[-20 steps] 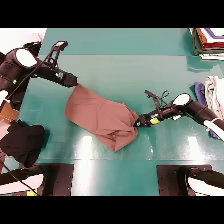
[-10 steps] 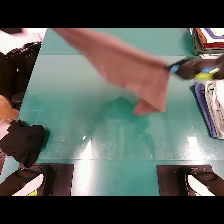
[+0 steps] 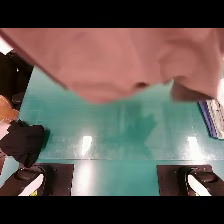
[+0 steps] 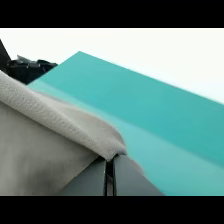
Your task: Fold the shirts.
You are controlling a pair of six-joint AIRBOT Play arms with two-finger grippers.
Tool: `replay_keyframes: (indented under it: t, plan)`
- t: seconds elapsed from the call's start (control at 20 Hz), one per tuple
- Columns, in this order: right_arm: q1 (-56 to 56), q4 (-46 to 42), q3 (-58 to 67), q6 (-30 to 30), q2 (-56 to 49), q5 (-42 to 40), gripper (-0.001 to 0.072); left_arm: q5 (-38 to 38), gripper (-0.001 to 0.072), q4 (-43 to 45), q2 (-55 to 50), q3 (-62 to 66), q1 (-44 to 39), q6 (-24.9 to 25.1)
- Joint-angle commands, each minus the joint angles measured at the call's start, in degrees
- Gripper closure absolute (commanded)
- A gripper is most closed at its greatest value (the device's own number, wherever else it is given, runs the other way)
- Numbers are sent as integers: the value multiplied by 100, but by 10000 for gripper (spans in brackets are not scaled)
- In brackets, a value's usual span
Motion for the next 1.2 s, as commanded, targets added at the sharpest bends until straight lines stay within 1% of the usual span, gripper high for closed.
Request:
replay_keyframes:
  t: [0.0,0.1,0.15,0.3,0.35,0.45,0.5,0.55,0.6,0.7,0.9,0.95,1.05,1.15]
  plan:
    - [122,-57,-90,466,-387,949,698,-402,686,-170,13,-798,4,-90]
    - [509,-74,-833,466,-647,1187,698,-804,686,-9,-85,-1779,4,-140]
    - [809,-122,-1360,463,-728,1078,698,-975,687,223,-138,-2330,4,-138]
    - [1690,-391,-3036,476,-850,179,697,-960,686,1497,-286,-3836,4,-168]
    - [1971,-369,-3567,601,-887,-133,697,-955,686,1878,-334,-4240,4,-240]
    - [2505,-350,-4306,765,-1010,-514,694,-962,686,2310,-417,-4874,4,-313]
    - [2715,-354,-4503,763,-1104,-590,614,-914,686,2354,-455,-5088,4,-313]
    - [2859,-369,-4592,763,-1231,-595,331,-852,686,2354,-490,-5204,4,-313]
    - [2905,-361,-4588,763,-1338,-560,182,-787,686,2354,-501,-5239,4,-313]
    - [2771,-378,-4393,756,-1440,-435,175,-553,686,2352,-498,-5233,4,-313]
    - [1845,-658,-3869,739,-1462,-59,175,-455,685,2334,-498,-5235,4,-313]
    - [1541,-752,-3807,605,-1473,-66,176,-437,686,2334,-498,-5235,4,-313]
    - [929,-776,-3794,37,-1617,-52,176,-372,686,2334,-498,-5235,4,-317]
    - [339,-855,-3794,-173,-1965,61,176,-313,686,2310,-498,-5235,4,-361]
